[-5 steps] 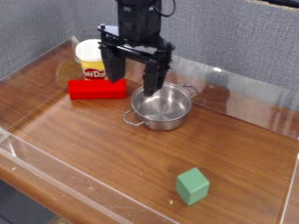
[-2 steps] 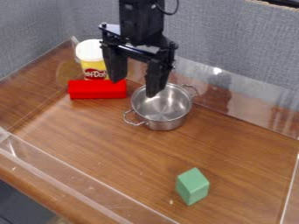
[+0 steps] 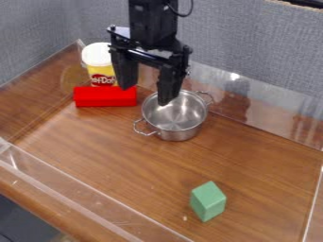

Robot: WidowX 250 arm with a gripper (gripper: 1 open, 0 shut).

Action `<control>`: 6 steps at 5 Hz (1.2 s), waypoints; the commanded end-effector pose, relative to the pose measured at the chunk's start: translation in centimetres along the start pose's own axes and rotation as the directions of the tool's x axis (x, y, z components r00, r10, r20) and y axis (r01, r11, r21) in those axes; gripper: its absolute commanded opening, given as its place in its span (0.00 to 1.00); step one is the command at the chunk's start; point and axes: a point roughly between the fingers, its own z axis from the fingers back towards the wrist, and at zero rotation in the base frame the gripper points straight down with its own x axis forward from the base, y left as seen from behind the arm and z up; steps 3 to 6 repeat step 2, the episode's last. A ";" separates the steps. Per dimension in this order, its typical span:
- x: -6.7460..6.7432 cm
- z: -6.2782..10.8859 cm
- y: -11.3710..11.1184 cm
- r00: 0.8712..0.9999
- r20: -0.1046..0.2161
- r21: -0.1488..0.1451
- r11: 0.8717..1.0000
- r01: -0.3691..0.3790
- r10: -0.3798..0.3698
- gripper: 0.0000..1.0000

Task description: Put green object to the right side of the table

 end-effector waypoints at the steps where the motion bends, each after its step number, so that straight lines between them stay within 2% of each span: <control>1: 0.8 1.0 0.6 0.999 0.044 0.005 1.000 -0.011 0.010 1.00; 6: 1.0 1.0 1.0 0.999 0.044 0.006 1.000 -0.016 0.015 1.00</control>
